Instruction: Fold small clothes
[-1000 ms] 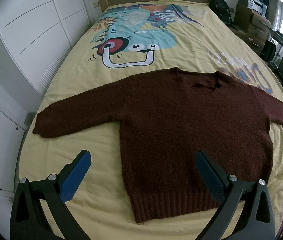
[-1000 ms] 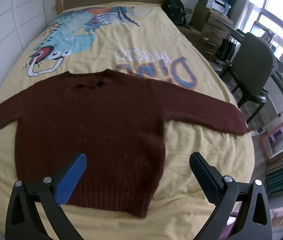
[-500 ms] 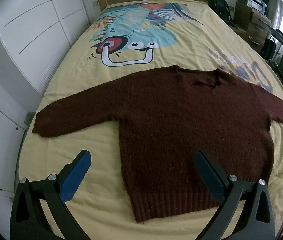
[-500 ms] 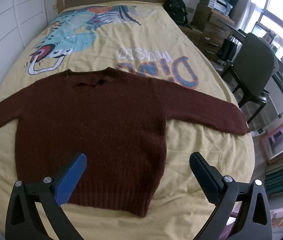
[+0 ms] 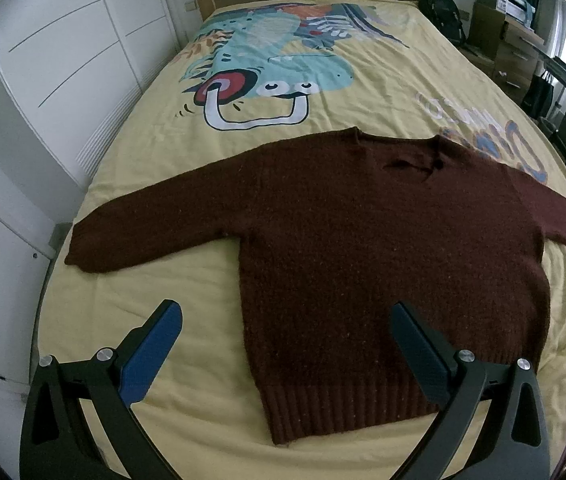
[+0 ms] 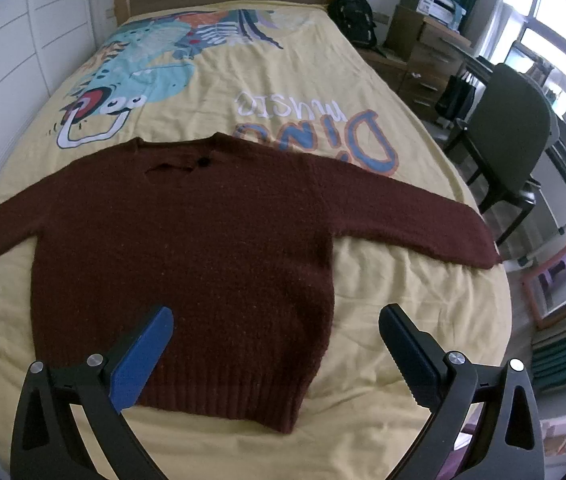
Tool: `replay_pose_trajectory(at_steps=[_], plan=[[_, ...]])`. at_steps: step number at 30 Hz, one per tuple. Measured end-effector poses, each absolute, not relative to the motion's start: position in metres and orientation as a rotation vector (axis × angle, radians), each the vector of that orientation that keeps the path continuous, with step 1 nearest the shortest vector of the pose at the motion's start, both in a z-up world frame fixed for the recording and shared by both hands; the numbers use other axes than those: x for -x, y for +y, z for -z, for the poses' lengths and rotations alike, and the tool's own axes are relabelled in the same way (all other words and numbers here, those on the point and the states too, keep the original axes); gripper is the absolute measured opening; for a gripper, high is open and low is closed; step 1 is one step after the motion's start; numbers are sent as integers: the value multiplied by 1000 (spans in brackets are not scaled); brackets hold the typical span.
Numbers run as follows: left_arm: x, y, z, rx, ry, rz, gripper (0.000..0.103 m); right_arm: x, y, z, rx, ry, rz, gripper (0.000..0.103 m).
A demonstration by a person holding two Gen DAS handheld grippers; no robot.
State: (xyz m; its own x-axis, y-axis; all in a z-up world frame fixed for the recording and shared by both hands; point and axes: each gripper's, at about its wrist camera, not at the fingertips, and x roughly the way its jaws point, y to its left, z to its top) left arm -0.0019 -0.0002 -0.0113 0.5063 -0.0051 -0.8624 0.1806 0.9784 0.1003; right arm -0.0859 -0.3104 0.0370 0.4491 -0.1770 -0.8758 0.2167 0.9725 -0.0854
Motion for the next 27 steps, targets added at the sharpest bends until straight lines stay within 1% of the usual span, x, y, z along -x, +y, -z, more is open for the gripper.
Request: replay_pose_trajectory(at_steps=[9, 14, 20, 27], plan=[[0, 1, 13, -187, 1039, 114, 102, 86, -311, -36, -41, 1076, 242, 102], [-6, 1, 14, -201, 1032, 112, 102, 83, -324, -30, -75, 1041, 236, 102], [-28, -3, 23, -216, 1043, 111, 102, 67, -372, -18, -120, 1003, 265, 102], [-63, -10, 47, -242, 1075, 104, 102, 44, -467, 12, -216, 1005, 391, 102]])
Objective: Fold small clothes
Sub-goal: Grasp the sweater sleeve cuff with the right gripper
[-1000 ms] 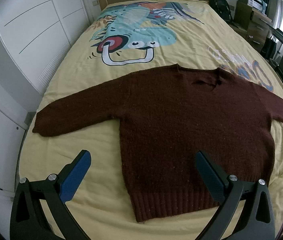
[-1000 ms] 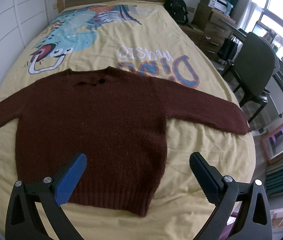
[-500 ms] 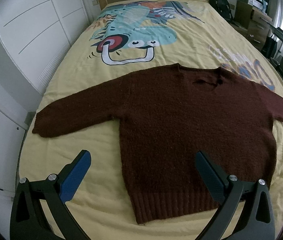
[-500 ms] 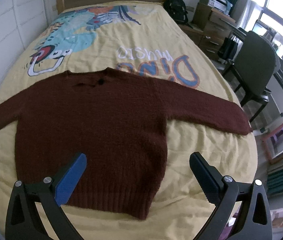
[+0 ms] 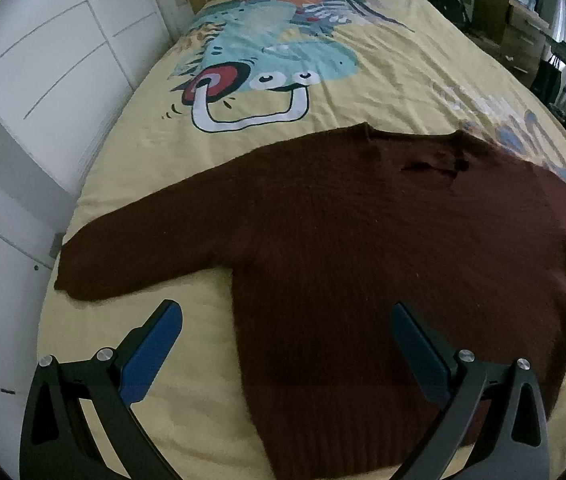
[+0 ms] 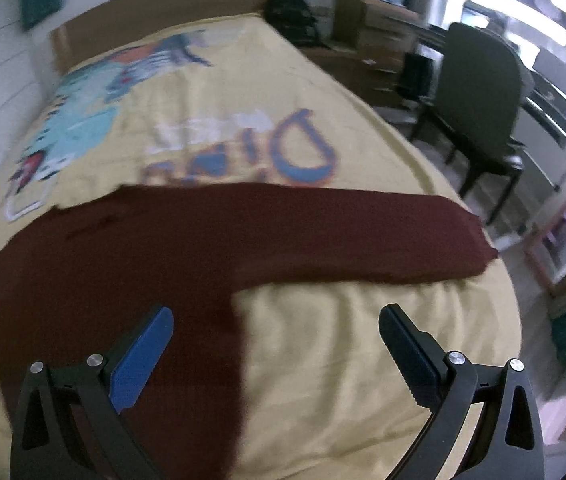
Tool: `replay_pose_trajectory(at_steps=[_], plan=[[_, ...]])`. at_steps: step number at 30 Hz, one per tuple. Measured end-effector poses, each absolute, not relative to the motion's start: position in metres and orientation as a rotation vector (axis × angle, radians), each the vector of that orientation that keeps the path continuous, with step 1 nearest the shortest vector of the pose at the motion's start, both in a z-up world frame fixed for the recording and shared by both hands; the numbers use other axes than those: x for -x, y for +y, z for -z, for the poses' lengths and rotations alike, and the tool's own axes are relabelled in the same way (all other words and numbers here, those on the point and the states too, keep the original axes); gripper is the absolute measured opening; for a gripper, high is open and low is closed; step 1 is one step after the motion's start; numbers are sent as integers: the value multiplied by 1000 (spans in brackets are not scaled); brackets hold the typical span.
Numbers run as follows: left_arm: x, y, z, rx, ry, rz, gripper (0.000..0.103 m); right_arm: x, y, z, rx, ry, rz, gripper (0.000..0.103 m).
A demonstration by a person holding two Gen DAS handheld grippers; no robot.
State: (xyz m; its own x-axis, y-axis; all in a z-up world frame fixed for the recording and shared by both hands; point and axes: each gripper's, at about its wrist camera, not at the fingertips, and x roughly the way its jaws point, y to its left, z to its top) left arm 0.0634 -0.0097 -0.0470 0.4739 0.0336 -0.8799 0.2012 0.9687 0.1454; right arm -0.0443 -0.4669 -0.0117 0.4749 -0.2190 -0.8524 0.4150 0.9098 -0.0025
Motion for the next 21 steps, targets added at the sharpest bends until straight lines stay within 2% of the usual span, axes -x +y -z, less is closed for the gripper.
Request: replay_pose_trajectory(at_steps=[7, 14, 21], plan=[[-85, -19, 72, -245, 1105, 146, 102, 27, -570, 53, -366, 1008, 544, 102], [-98, -16, 104, -248, 1170, 136, 102, 10, -665, 121, -532, 1138, 688, 102], [-100, -6, 128, -232, 1235, 109, 102, 27, -721, 166, -779, 1105, 804, 102]])
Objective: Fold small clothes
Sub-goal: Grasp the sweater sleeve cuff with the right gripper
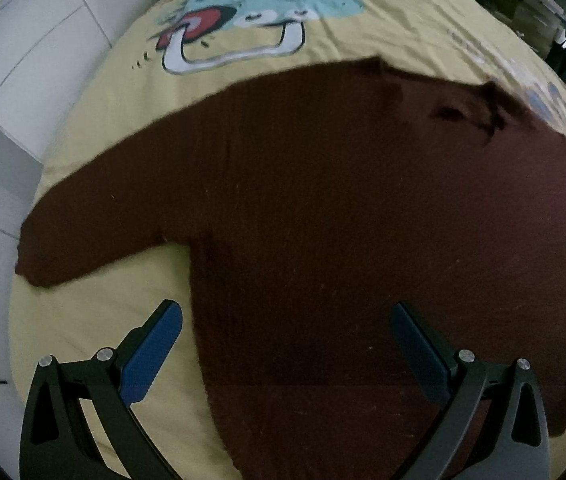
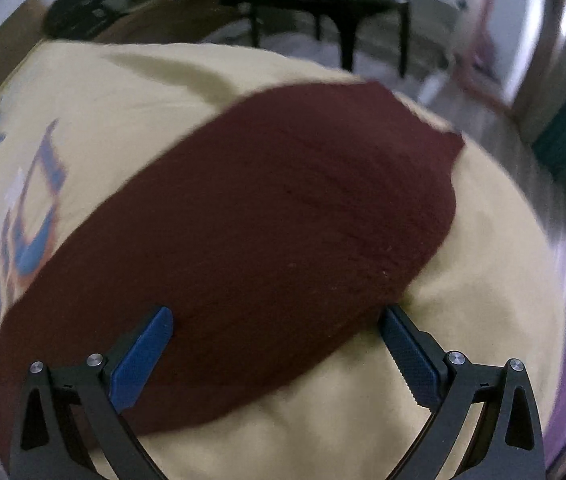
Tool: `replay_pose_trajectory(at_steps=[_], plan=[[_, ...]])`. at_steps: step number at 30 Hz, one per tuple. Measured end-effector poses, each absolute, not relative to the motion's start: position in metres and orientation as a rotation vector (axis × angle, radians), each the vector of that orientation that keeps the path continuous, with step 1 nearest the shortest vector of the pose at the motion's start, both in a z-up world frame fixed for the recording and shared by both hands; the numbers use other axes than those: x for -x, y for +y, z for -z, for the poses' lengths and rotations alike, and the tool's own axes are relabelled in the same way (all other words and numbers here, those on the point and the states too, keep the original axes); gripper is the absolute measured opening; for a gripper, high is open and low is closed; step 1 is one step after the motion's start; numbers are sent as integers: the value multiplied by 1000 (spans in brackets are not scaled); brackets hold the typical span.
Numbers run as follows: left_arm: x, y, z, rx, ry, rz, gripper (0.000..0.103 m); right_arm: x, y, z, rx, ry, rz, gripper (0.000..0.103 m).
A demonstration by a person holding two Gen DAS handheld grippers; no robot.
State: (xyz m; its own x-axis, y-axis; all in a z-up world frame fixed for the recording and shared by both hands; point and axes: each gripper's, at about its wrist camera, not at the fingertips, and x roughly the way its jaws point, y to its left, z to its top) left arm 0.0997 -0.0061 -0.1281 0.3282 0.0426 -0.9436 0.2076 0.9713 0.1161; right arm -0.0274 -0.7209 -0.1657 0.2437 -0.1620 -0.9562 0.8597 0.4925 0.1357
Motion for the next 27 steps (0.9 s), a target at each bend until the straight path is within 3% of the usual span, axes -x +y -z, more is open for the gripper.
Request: replay_pose_trajectory(at_steps=[5, 8, 10, 12, 15, 27], plan=[[-104, 1, 136, -224, 1252, 102, 102, 19, -737, 177, -793, 1117, 811, 99], [-105, 4, 136, -222, 1245, 93, 102, 9, -745, 172, -781, 1113, 790, 69], [-106, 7, 136, -225, 1236, 77, 102, 7, -750, 169, -787, 1106, 790, 33], [-105, 10, 137, -228, 1236, 69, 102, 4, -752, 163, -777, 1096, 777, 20], [-104, 12, 138, -222, 1237, 71, 102, -3, -742, 144, -727, 1050, 717, 14], [-102, 14, 130, -185, 1207, 114, 102, -62, -612, 29, -428, 973, 424, 12]])
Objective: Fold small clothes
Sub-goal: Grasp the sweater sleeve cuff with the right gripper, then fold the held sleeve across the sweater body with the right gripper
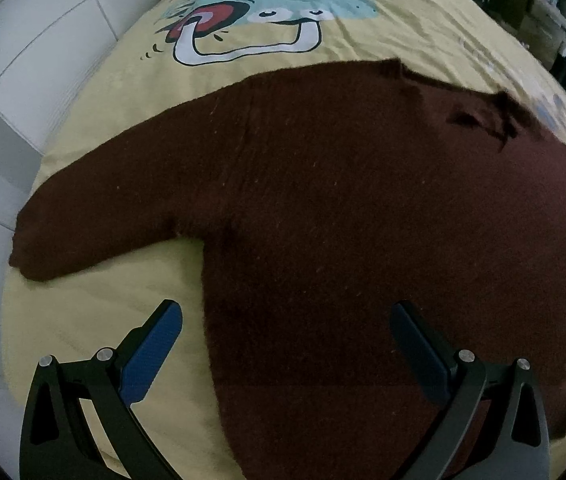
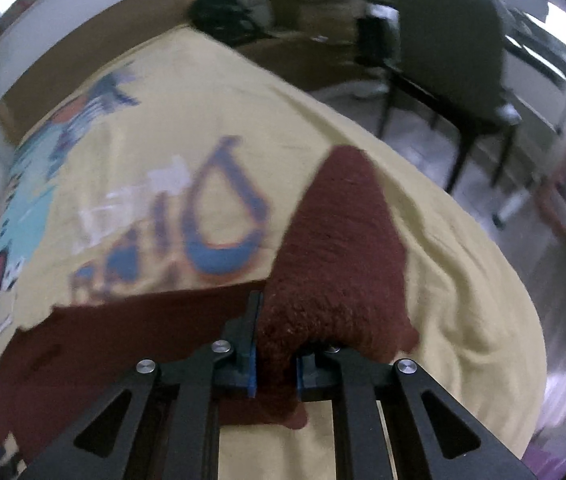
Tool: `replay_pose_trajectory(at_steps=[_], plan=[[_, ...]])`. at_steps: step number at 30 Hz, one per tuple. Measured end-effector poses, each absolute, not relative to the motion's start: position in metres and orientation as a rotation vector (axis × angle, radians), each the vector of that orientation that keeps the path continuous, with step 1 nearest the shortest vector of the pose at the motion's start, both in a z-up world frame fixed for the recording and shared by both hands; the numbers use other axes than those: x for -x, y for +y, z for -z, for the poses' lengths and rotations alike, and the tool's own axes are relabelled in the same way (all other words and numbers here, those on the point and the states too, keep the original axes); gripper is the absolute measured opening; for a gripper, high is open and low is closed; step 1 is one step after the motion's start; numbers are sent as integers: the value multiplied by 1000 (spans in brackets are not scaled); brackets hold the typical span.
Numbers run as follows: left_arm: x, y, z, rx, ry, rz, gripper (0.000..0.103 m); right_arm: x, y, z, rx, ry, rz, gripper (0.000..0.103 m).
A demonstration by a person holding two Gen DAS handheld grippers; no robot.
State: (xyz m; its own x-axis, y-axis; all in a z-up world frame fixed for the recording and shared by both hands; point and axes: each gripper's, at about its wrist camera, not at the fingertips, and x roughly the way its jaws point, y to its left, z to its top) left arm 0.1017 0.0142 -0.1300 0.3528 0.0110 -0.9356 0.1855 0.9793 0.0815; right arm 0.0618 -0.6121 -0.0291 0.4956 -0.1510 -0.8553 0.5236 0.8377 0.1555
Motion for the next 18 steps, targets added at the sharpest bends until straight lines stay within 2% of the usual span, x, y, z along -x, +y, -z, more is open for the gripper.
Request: replay_pose_trajectory(at_steps=[9, 14, 18], plan=[[-113, 18, 117, -182, 1142, 128, 102, -126, -479, -29, -317, 937, 144, 12], [-126, 20, 110, -148, 1114, 139, 102, -166, -403, -23, -293, 966, 5, 12], [-133, 23, 110, -136, 1110, 141, 102, -185, -353, 7, -280, 1037, -66, 12]])
